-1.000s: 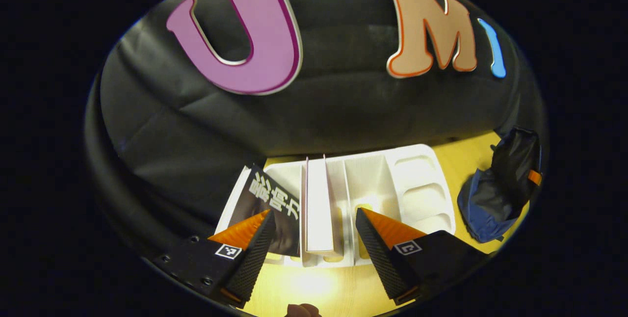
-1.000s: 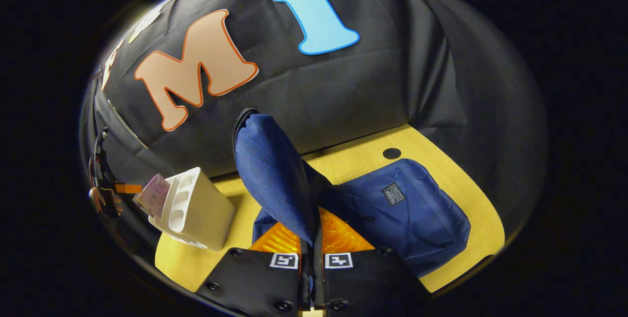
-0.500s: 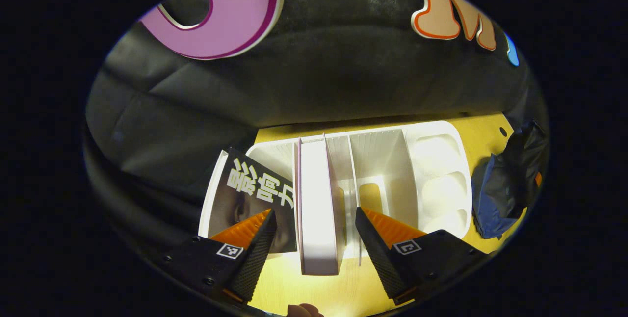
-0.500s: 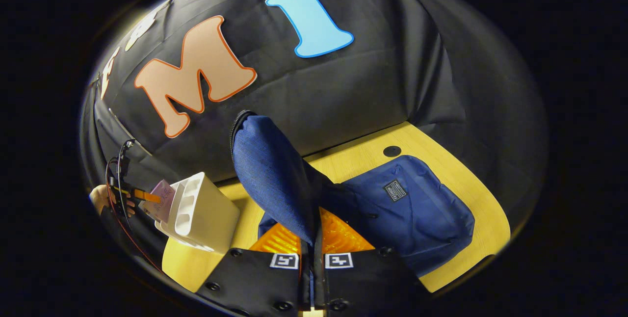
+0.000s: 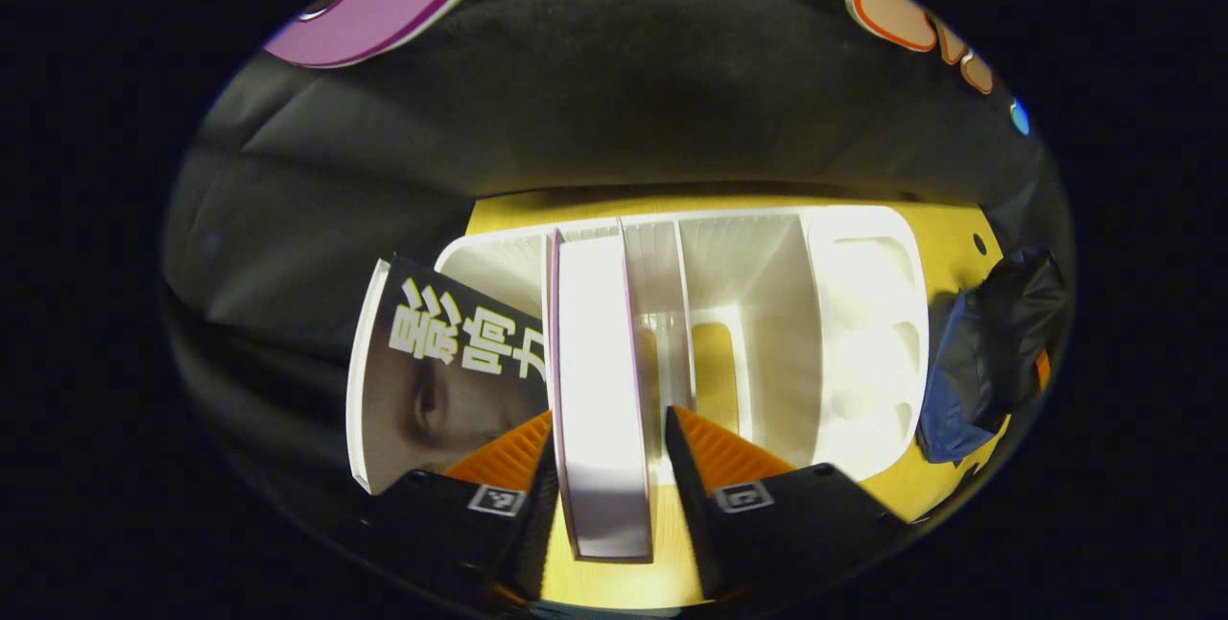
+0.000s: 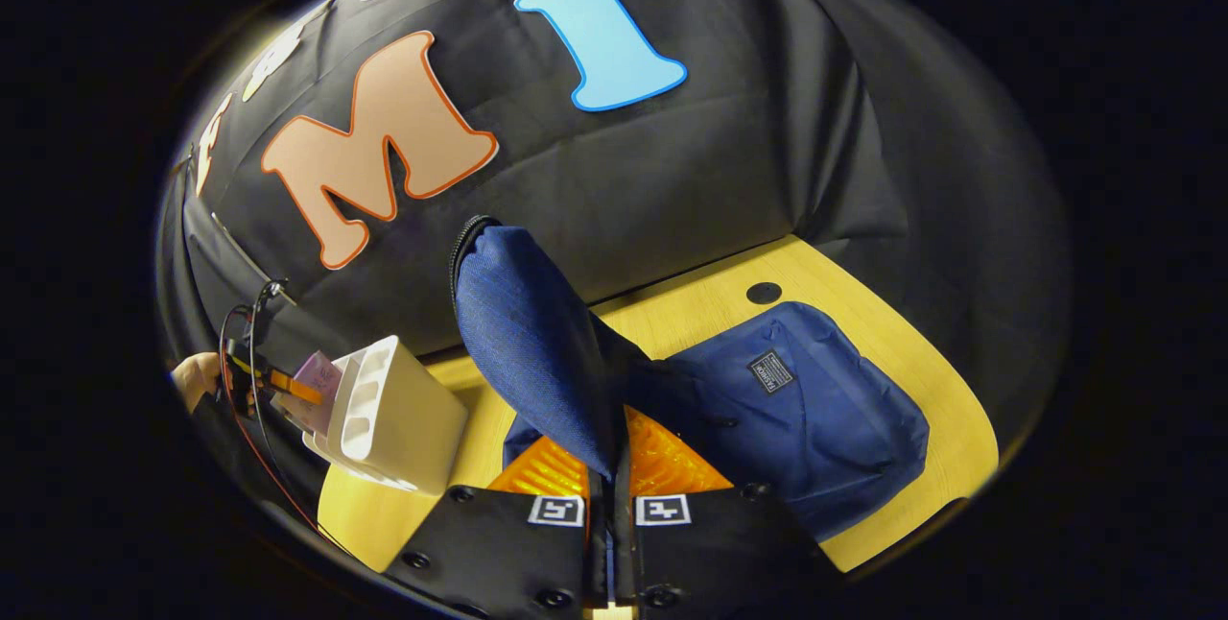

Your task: Open the schoolbag, grab two books from the bookshelf and put them into the schoolbag.

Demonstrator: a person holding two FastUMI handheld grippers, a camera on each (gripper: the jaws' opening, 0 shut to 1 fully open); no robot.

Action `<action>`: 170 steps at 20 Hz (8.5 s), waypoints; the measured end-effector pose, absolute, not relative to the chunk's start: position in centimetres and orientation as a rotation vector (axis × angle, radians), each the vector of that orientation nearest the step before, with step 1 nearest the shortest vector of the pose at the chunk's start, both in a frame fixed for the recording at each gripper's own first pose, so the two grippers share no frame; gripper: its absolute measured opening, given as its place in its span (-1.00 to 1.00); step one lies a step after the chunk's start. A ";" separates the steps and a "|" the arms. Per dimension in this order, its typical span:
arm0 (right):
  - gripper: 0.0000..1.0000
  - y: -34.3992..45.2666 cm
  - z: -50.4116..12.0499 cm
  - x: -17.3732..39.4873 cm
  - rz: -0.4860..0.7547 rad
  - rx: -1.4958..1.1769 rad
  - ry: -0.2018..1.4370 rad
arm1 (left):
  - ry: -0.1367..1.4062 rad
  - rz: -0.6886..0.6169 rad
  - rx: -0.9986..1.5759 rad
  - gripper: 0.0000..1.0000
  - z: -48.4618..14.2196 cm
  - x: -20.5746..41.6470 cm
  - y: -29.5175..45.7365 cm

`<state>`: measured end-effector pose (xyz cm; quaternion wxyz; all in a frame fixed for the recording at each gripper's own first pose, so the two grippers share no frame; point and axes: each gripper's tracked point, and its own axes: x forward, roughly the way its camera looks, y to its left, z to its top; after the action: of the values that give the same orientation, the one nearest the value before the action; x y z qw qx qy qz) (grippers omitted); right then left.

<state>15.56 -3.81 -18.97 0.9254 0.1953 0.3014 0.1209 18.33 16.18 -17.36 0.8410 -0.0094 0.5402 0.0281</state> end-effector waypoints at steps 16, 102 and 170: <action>-0.87 -3.8 -19.0 15.7 0.237 0.406 0.633 | 1.105 0.004 -0.081 -0.36 -13.5 14.9 18.0; -0.94 -4.3 -17.4 16.2 0.351 0.477 0.603 | 0.987 -0.530 -1.110 -0.41 -16.9 16.8 -28.3; -0.94 -4.8 -17.0 16.2 0.339 0.483 0.574 | 0.428 0.054 0.056 0.92 -4.2 10.5 17.3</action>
<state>16.19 -4.84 -17.01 0.9166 0.2347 0.2788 0.1648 10.53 17.29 -4.25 0.9764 0.0280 0.2123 0.0267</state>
